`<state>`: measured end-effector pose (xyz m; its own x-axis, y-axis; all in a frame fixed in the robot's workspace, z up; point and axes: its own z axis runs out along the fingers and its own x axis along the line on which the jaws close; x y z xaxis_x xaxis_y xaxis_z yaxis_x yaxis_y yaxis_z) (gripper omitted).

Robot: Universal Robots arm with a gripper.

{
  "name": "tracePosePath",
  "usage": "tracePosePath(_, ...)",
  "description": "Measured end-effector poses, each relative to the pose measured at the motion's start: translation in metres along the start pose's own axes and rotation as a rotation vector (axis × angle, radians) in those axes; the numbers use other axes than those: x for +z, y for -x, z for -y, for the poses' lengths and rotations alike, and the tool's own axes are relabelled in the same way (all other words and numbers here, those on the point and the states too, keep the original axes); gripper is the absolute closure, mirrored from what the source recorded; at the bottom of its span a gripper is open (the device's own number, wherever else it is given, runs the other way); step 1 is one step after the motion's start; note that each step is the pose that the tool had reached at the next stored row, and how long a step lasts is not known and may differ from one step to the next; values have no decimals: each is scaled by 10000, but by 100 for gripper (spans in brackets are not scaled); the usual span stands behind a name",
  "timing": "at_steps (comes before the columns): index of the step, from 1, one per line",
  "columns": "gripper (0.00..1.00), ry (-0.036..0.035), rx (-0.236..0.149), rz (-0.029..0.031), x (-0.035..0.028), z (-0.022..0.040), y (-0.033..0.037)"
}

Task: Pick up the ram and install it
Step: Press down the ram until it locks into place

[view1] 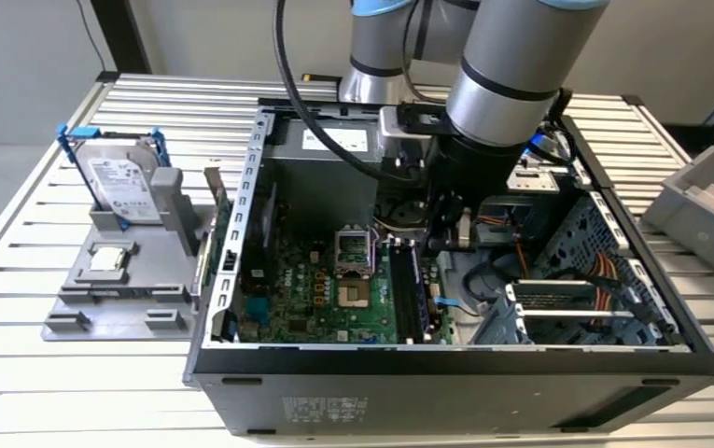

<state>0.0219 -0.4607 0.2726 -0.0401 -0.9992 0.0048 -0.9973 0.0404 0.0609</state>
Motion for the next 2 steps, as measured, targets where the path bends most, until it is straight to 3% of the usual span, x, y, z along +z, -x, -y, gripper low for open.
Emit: tracePosePath(2, 100, 0, 0, -1, 0, 0, 0)
